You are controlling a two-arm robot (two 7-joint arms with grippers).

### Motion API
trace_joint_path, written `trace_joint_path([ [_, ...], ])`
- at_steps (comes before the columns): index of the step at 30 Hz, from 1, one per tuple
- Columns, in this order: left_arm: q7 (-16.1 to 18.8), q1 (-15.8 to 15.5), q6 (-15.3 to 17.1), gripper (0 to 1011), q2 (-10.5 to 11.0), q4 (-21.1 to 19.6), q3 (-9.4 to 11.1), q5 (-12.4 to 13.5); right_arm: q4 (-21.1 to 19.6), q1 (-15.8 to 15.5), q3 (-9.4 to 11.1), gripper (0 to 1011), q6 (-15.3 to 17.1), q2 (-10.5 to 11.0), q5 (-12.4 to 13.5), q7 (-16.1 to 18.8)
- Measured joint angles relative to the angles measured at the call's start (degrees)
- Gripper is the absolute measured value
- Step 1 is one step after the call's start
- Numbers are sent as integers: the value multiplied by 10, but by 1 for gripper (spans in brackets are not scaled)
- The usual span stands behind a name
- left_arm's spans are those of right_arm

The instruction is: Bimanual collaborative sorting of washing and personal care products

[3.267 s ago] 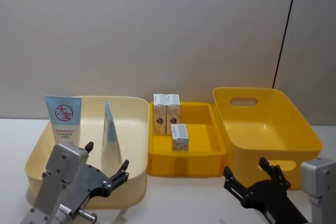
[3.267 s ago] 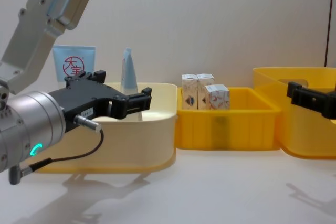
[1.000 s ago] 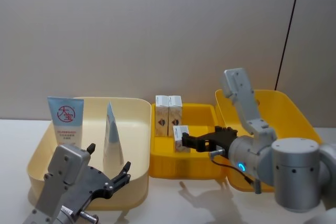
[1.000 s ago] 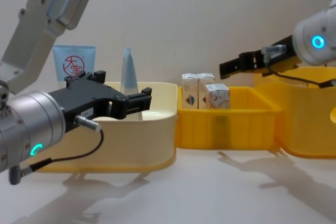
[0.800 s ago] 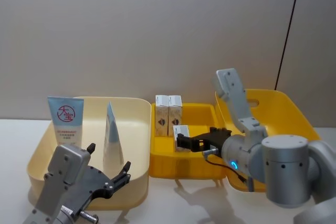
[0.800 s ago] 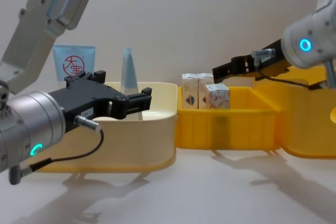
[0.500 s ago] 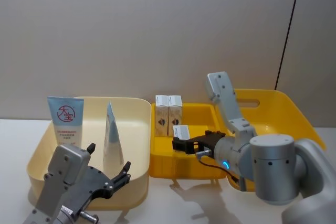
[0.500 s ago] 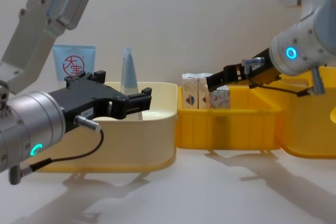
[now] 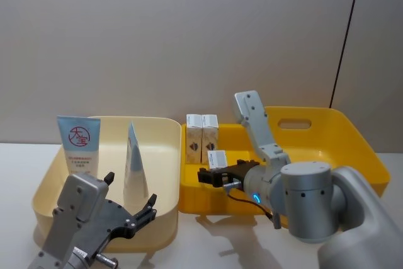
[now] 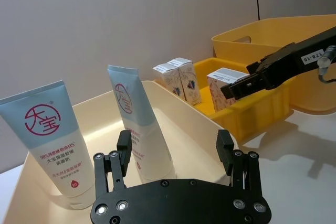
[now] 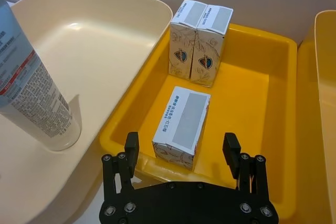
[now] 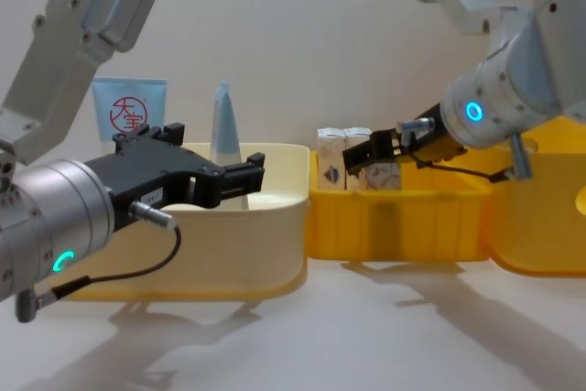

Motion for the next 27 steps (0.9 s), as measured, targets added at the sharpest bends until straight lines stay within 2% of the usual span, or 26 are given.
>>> trace_joint_path([
  [17,0,0,0,1003,0,0,0,0,60,27,-6,998,-25,-21,-18,-6],
  [27,0,0,0,1004,0,0,0,0,82,38,-9,998,-35,-29,-24,-4],
])
